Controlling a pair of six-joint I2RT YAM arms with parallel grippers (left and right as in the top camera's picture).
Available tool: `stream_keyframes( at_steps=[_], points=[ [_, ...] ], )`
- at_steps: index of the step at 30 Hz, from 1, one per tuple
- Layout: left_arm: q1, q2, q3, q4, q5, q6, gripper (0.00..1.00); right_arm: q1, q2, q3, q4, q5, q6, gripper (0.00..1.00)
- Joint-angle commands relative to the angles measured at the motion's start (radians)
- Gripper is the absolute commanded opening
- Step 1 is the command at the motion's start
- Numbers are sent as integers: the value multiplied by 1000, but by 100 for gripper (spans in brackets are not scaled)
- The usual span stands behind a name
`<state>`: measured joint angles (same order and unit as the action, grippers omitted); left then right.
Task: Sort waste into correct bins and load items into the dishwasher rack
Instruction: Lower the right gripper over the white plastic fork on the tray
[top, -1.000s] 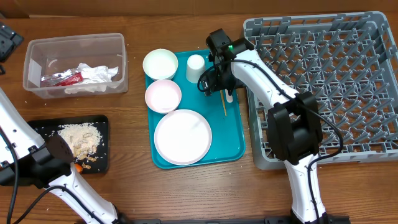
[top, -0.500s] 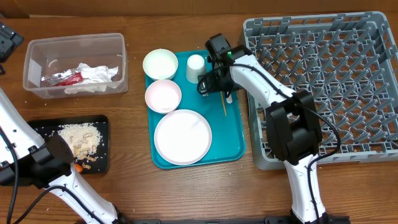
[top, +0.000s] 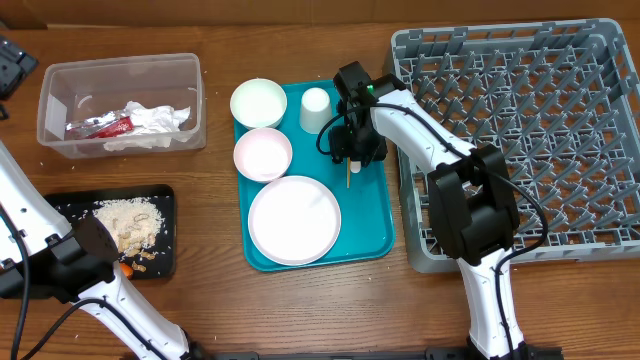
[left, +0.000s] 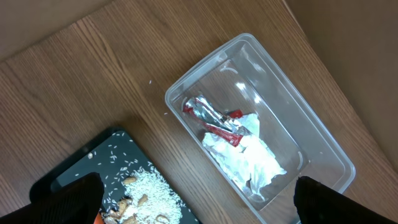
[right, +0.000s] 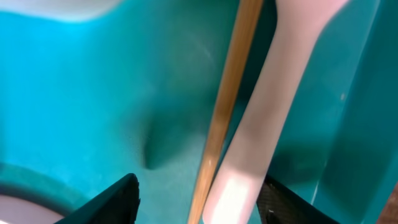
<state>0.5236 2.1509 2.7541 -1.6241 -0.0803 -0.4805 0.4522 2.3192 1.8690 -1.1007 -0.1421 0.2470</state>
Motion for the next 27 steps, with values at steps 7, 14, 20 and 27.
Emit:
stream_keyframes(
  at_steps=[7,14,20,27],
  points=[
    [0,7,2,2,-8,-14,100,-38,-2,-14,-15,-144,46,41],
    [0,7,2,2,-8,-14,100,-113,-2,-15,-16,-201,65,37],
    [0,7,2,2,-8,-14,100,-132,-2,-15,3,-200,65,37],
    [0,7,2,2,-8,-14,100,-93,-2,-16,48,-45,167,37]
  ],
)
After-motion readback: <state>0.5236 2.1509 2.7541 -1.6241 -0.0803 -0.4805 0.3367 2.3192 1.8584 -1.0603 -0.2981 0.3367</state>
